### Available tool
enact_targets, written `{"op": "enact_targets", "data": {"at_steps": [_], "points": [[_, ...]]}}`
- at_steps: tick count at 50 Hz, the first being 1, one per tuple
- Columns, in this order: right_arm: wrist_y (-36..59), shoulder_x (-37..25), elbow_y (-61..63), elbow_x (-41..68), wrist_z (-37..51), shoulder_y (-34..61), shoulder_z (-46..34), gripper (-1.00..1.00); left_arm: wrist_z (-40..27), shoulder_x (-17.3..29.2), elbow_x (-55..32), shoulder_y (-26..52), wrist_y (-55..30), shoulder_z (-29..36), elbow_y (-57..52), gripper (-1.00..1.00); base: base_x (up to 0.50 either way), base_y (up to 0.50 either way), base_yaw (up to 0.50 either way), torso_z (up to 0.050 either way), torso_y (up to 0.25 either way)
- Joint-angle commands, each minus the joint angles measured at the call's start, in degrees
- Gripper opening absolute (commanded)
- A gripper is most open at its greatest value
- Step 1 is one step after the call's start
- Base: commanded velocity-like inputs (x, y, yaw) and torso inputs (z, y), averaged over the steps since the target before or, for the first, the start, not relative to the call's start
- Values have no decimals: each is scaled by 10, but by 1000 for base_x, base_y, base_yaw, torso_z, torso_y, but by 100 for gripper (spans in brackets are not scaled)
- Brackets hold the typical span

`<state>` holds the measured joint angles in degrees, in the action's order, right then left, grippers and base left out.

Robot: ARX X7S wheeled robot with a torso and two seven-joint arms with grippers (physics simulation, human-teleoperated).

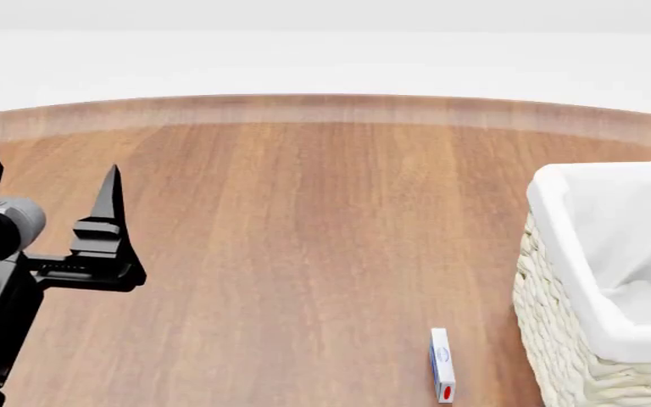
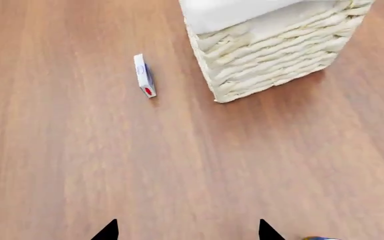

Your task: Pick up the alphabet soup and the cream cheese box, and put them in the basket.

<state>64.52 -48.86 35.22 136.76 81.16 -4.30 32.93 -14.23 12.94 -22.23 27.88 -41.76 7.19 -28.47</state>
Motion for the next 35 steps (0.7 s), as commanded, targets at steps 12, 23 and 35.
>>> {"op": "enact_targets", "data": {"at_steps": [12,23,35], "points": [[18,37,-16,-17,13,-130,239,100,-4,4,-4,-1,7,4,5,100,0,0,0,0,0],[24,50,-27,-26,15,-166,286,100,-5,6,-4,-3,14,6,12,100,0,0,0,0,0],[45,70,-41,-45,-9,-185,307,100,-10,8,-7,-2,13,7,10,100,0,0,0,0,0]]}}
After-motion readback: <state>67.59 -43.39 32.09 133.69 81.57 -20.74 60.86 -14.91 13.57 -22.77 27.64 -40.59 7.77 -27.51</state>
